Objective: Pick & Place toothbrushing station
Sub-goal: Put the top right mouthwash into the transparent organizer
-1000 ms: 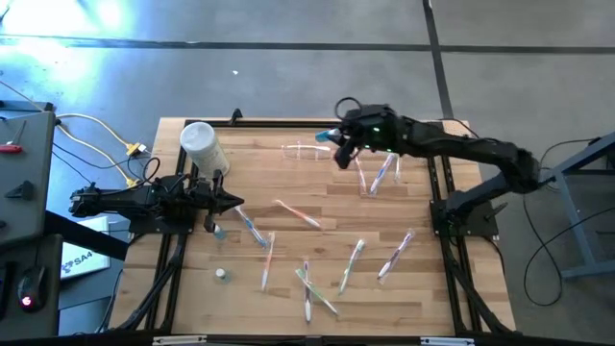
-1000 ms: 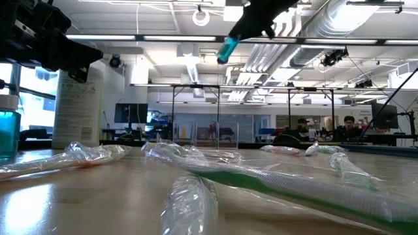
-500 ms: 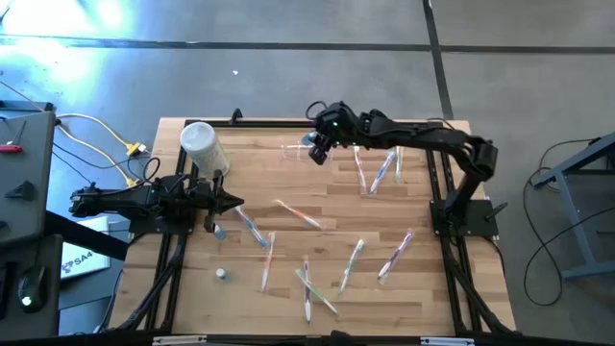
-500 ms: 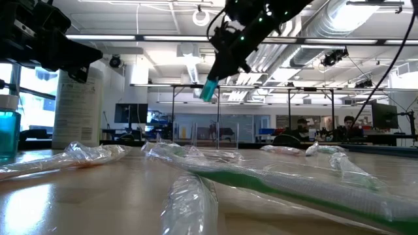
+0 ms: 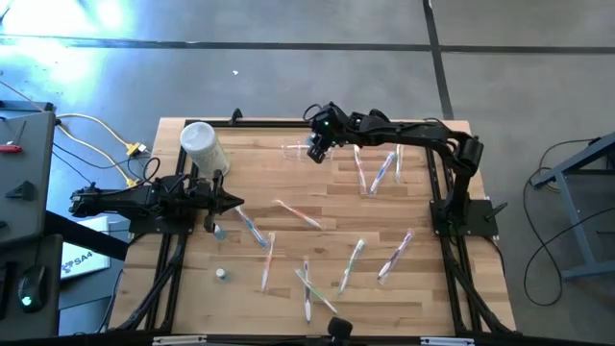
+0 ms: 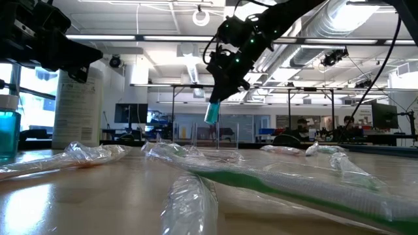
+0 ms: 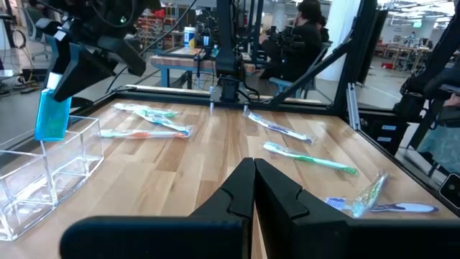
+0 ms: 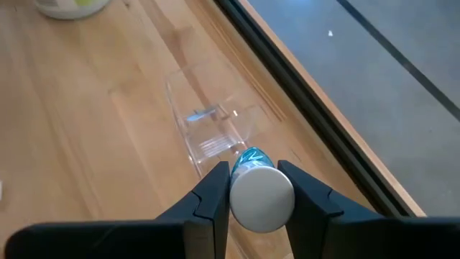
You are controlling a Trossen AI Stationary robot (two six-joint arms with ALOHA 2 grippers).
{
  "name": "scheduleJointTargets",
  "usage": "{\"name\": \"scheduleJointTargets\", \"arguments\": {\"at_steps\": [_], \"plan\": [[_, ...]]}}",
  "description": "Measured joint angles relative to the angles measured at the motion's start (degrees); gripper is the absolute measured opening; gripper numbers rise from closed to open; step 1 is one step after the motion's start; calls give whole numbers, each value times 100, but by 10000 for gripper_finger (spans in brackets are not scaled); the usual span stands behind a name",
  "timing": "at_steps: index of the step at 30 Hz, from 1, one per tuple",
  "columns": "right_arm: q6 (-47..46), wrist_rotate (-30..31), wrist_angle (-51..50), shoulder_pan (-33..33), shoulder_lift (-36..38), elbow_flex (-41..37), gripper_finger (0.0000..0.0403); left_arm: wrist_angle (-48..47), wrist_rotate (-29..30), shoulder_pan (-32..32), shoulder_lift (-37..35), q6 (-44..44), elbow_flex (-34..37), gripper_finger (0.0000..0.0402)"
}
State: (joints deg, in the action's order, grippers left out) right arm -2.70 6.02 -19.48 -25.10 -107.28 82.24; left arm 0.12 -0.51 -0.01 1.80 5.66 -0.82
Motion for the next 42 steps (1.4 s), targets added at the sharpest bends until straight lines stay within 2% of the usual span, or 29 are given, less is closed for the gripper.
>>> {"name": "scheduleJointTargets", "arguments": {"at_steps": [11,28,42], "plan": [[-68,2,-549,48,0,0,89,0,2,0,1,-1,-1,8],[-72,13,-213,6,-9,0,89,0,22,0,-1,-3,0,8],[-61,101,35,-18,-457,0,89,-1,-2,0,0,-5,0,8]]}}
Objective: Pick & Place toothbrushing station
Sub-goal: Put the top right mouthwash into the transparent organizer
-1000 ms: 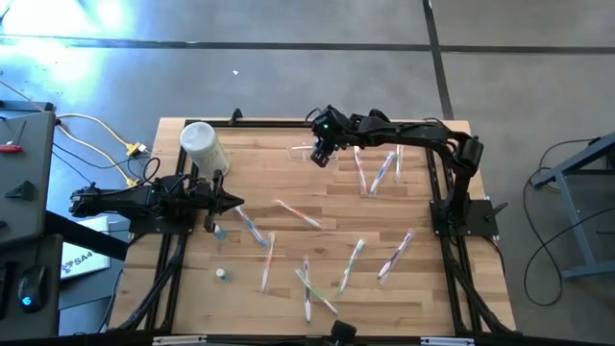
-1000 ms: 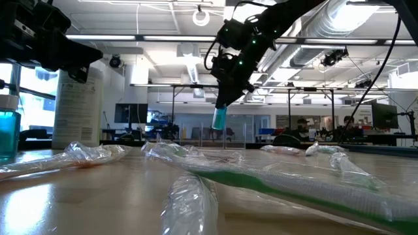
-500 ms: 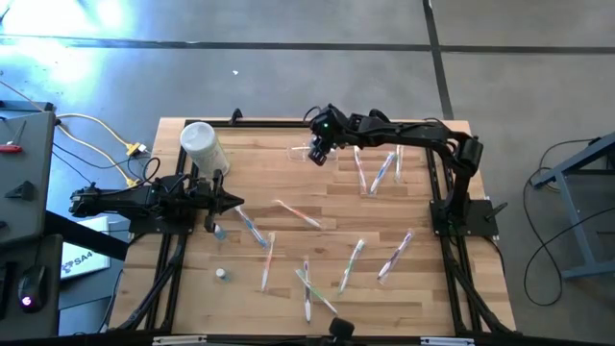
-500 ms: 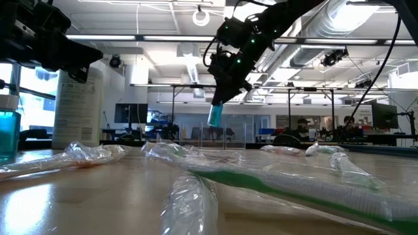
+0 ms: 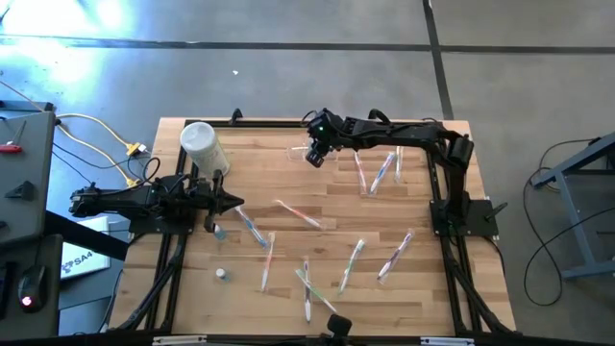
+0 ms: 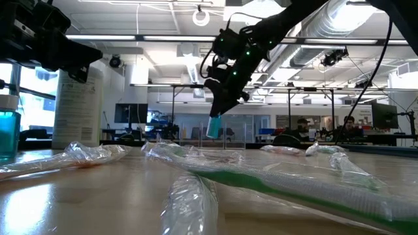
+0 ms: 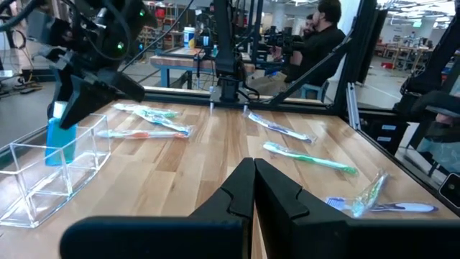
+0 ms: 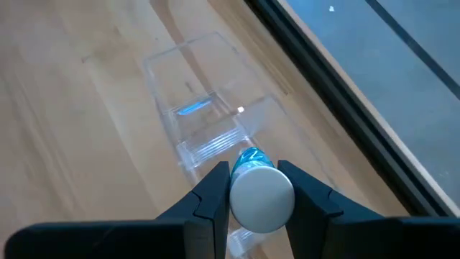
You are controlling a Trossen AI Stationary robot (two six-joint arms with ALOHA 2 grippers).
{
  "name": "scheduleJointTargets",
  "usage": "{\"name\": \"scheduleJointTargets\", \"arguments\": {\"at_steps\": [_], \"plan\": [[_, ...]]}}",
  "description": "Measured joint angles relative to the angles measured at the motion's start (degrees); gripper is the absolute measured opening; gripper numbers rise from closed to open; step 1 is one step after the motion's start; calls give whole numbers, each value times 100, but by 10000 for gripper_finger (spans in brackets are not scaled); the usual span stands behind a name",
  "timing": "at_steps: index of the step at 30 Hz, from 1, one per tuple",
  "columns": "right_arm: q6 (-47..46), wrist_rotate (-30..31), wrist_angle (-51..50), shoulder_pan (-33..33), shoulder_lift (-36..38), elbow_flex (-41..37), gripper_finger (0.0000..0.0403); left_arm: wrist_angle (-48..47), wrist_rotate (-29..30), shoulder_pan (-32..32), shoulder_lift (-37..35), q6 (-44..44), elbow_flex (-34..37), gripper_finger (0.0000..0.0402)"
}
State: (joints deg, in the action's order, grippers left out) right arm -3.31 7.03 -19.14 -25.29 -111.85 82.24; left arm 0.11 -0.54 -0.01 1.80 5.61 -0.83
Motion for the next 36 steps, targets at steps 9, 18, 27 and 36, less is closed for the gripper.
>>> {"name": "scheduleJointTargets", "arguments": {"at_steps": [9,18,27,36], "plan": [[-102,65,-418,-34,-21,0,89,1,2,0,-2,-90,1,8],[-160,56,-658,-34,-22,0,89,1,4,0,0,-87,0,8],[-166,-7,-726,-34,-22,0,89,1,4,0,-1,-89,0,8],[-271,-105,-761,-50,-22,0,89,1,7,0,0,-87,0,8]]}}
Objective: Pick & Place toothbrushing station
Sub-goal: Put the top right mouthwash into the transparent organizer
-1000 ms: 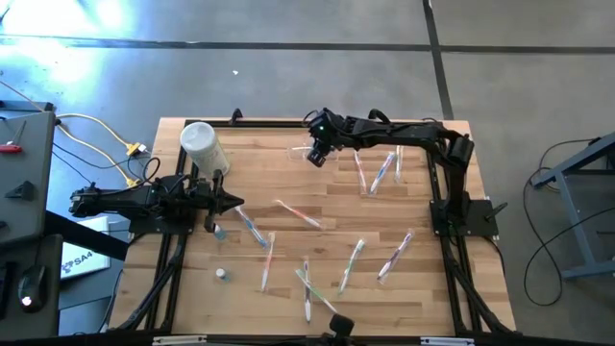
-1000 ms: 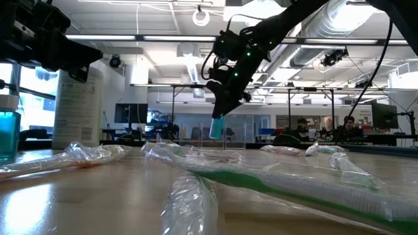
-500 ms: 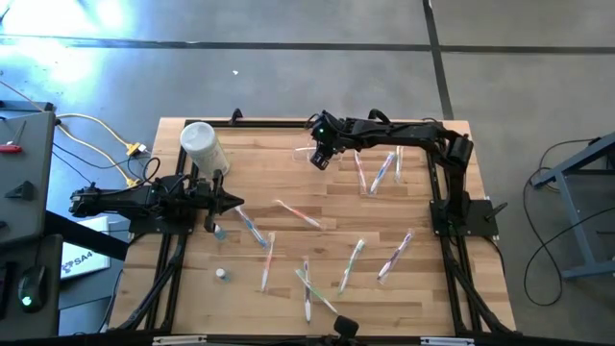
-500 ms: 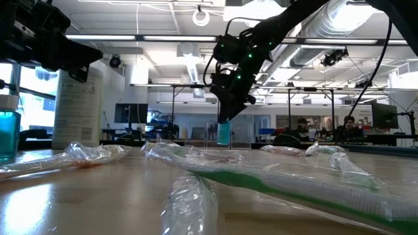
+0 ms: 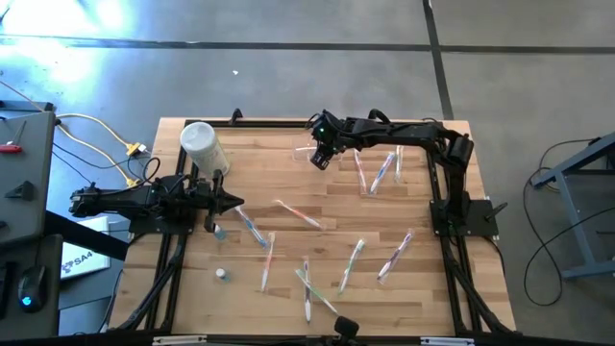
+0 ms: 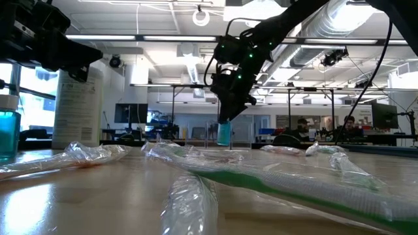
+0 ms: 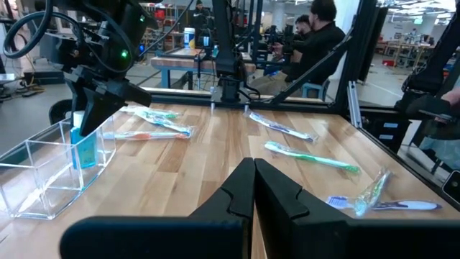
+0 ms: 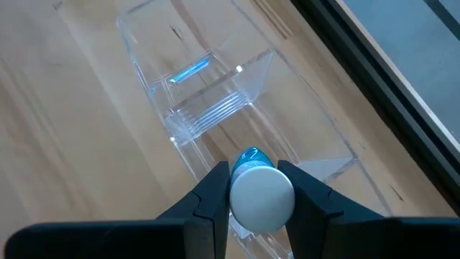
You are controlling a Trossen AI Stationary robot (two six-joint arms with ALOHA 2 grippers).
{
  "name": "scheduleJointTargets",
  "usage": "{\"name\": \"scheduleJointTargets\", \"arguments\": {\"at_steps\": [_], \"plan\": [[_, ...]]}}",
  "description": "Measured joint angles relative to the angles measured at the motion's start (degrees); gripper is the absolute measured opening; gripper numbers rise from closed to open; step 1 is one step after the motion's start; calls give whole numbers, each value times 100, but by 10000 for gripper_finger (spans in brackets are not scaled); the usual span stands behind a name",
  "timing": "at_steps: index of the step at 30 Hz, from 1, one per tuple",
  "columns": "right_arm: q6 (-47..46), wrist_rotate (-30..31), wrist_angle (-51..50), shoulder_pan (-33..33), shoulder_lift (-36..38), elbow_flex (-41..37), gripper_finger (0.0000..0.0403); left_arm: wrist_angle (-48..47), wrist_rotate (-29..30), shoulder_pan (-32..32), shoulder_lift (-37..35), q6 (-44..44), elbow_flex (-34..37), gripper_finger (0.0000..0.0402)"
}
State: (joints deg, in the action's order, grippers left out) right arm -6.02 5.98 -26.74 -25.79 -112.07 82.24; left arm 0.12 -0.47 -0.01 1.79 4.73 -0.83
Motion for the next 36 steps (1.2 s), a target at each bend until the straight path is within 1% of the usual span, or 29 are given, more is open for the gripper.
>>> {"name": "scheduleJointTargets", "arguments": {"at_steps": [8,11,14,18,22,26,32,36], "plan": [[-1,-15,-17,-136,0,0,89,-1,2,0,0,0,1,8],[-39,-18,-9,-177,0,0,99,-1,2,0,1,-1,1,8],[-35,-18,-5,-176,0,0,105,-1,3,0,1,-1,-1,8],[-29,-35,39,-176,0,0,102,0,2,0,-1,0,0,8],[-22,-193,48,-174,0,0,104,0,4,0,-1,0,1,8],[-21,-182,69,-174,0,0,111,0,4,0,1,0,1,8],[-20,-172,65,-162,0,0,106,0,3,0,-1,0,1,8],[-21,-144,79,-161,0,0,112,0,4,0,-1,1,1,8]]}}
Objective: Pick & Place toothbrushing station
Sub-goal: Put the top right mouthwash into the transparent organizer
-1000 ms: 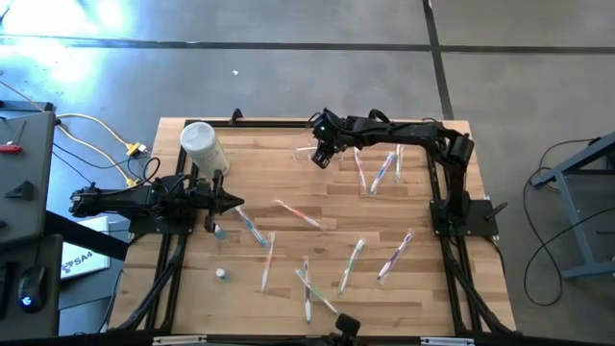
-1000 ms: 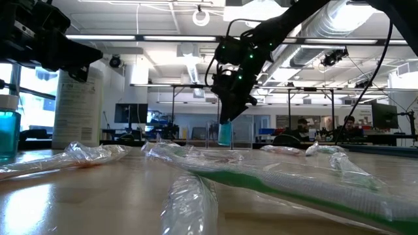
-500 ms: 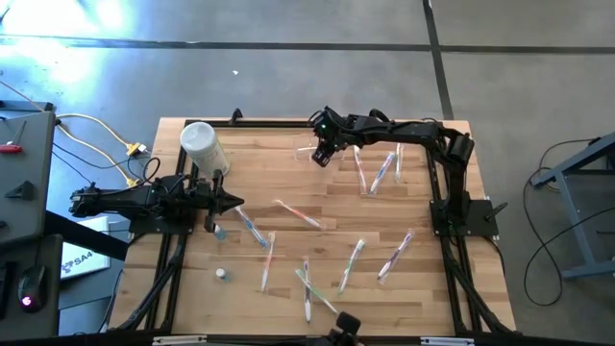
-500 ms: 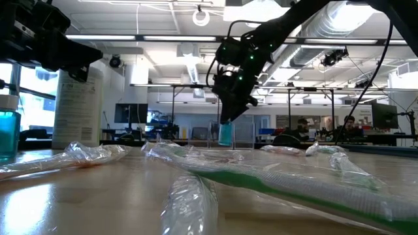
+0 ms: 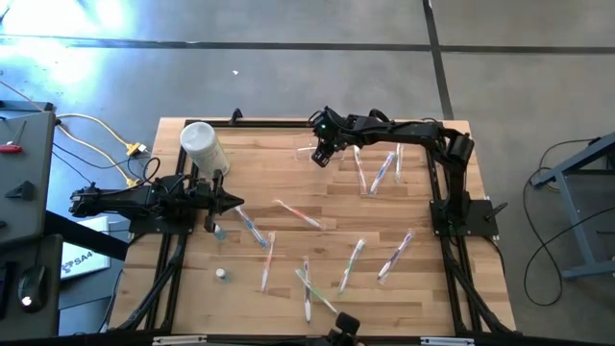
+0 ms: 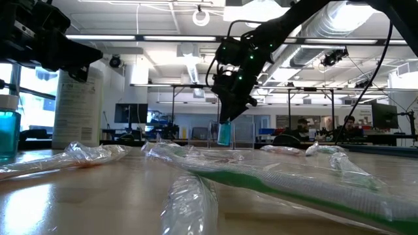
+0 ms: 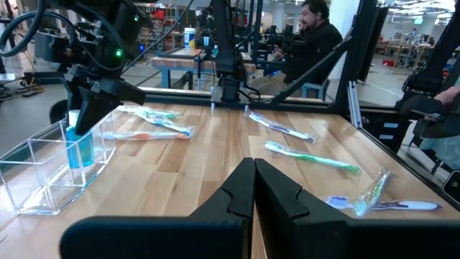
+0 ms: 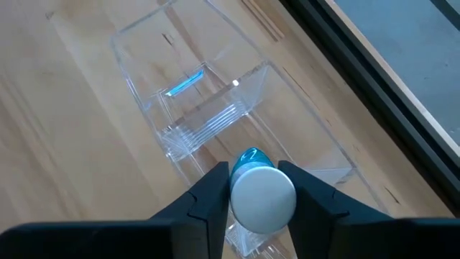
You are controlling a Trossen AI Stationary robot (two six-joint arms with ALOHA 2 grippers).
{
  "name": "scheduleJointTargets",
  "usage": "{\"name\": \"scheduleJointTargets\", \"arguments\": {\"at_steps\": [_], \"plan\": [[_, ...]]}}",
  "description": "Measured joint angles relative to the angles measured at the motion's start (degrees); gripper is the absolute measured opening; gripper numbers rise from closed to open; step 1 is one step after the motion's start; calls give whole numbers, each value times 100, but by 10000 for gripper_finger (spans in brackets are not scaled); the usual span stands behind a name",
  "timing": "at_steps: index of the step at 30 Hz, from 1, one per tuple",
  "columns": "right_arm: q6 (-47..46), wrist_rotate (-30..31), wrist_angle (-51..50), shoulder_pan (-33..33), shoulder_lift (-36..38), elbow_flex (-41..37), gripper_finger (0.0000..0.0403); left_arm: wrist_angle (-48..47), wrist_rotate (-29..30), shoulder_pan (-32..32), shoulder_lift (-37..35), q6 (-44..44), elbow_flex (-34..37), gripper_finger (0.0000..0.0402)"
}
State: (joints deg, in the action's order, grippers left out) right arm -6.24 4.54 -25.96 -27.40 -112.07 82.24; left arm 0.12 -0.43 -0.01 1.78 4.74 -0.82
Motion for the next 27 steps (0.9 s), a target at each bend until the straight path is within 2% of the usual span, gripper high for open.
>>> {"name": "scheduleJointTargets", "arguments": {"at_steps": [18,27], "plan": [[142,0,-17,0,0,0,117,0,-1,0,1,2,-2,8],[481,283,2,39,0,0,115,0,-1,0,2,4,0,8]]}}
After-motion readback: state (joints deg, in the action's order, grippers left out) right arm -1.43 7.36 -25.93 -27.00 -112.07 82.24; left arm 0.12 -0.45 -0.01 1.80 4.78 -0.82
